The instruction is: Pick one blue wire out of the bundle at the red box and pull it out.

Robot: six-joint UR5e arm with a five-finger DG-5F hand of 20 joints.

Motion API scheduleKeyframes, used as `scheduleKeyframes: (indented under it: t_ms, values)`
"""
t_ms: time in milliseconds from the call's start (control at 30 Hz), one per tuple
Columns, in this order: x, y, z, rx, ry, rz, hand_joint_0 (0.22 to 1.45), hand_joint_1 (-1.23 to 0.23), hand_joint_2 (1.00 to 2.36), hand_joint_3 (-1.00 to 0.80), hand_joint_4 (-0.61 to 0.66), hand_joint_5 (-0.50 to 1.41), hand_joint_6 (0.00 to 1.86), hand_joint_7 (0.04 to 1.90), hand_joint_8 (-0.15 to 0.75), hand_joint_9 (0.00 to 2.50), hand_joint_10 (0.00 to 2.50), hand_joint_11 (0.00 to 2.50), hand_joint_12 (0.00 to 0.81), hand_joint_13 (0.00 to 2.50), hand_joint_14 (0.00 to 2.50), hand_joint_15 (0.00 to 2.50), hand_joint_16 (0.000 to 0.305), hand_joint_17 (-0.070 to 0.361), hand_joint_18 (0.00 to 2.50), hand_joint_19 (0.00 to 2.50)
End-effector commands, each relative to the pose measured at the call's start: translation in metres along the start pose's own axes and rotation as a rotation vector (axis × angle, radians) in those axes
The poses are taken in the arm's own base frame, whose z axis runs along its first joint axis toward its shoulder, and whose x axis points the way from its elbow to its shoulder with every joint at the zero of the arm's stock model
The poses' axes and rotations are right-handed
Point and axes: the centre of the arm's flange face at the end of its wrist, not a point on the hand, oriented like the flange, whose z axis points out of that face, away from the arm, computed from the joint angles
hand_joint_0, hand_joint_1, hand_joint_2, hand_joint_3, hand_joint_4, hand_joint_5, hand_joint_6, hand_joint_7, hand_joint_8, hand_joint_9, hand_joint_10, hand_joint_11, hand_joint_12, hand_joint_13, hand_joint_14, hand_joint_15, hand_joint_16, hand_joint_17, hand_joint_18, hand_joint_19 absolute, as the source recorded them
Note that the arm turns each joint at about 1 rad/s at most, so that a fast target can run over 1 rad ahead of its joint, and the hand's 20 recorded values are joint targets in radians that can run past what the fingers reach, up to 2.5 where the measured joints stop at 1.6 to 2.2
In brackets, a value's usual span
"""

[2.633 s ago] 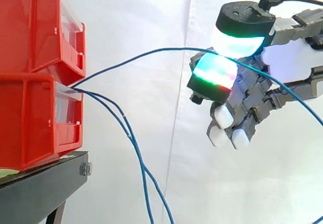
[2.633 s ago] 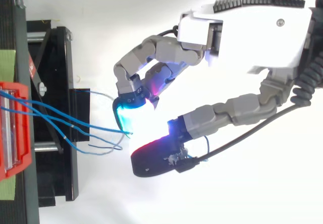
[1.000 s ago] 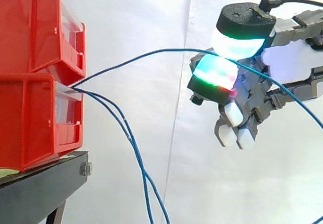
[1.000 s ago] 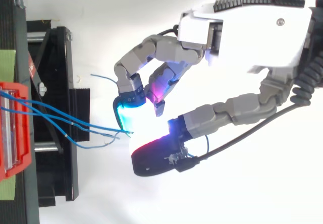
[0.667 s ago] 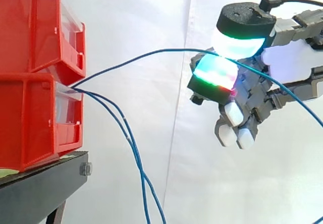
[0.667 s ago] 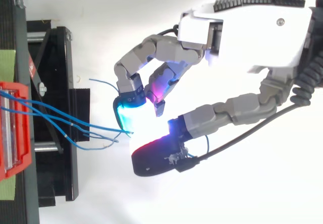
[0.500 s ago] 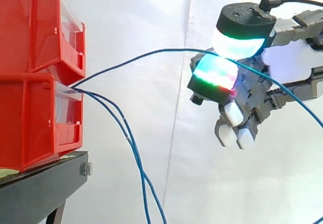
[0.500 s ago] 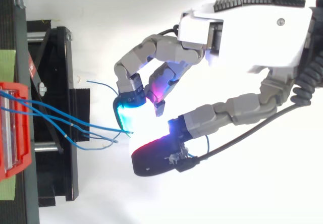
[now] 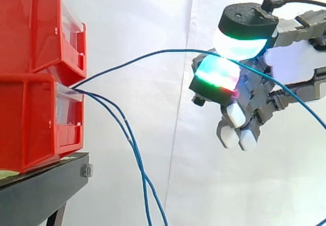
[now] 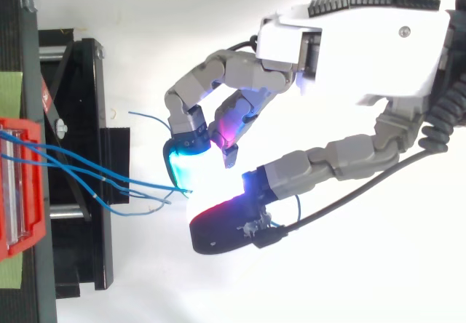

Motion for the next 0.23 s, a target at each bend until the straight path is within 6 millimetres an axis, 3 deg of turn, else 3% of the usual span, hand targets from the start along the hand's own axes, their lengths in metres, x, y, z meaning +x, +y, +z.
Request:
scheduleKeyframes:
  t_ms: [0,200]
  values:
    - [0.0002,-0.0003,0.0001,0.0,0.001,0.0,0.63,-0.82,1.02,-0.03,0.05,-0.13,0.93,1.33,0.331,1.02,0.01,0.52,0.46,0.85,0.02,0.47,0.061,0.138,0.8,0.52]
    - [0.0001,-0.0003,0.0001,0.001,-0.001,0.0,0.63,-0.82,1.02,-0.04,0.05,-0.13,0.93,1.33,0.331,1.03,0.01,0.52,0.461,0.85,0.02,0.47,0.061,0.137,0.8,0.52]
